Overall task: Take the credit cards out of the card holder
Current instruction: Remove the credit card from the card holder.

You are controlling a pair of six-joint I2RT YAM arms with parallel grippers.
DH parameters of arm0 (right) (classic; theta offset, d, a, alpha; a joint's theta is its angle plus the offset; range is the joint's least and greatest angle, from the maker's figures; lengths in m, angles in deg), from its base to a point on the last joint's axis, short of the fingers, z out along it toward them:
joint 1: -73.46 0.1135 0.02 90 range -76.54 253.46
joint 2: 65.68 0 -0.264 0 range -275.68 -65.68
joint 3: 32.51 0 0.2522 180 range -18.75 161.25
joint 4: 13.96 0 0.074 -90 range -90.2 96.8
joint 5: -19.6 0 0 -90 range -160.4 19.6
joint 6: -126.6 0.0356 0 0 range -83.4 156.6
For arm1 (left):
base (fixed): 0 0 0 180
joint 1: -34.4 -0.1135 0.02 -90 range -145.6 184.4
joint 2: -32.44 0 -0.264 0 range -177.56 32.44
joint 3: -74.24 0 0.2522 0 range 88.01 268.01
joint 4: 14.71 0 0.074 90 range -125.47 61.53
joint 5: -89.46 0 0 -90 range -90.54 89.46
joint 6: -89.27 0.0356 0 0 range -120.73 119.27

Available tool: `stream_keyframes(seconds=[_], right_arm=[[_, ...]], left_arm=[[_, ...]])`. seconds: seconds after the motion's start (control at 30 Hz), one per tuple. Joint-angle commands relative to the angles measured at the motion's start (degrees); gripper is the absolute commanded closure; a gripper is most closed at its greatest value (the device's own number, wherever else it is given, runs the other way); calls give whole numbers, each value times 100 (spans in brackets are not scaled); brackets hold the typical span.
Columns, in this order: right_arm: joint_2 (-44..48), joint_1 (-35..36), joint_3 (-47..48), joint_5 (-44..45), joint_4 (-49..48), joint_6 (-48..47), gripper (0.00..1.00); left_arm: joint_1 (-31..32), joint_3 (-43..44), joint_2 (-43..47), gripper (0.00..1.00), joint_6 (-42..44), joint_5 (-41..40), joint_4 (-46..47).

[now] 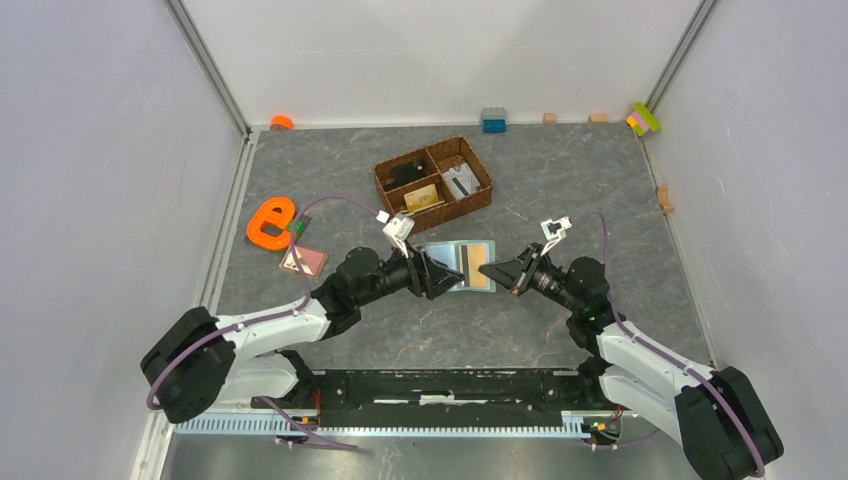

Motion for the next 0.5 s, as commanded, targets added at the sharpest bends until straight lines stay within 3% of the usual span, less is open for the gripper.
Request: stream_keyframes(seconds=[0.0, 0.3, 0.47], right_arm=[[113, -30, -1, -108, -393, -30, 100], [82, -26, -12, -209, -535, -49, 100], [7, -25, -43, -347, -767, 75, 100]], left_arm=[[16, 51, -135, 25, 0, 109, 522], [16, 71, -298, 25, -132, 234, 686], [9, 134, -389, 32, -204, 345, 693]])
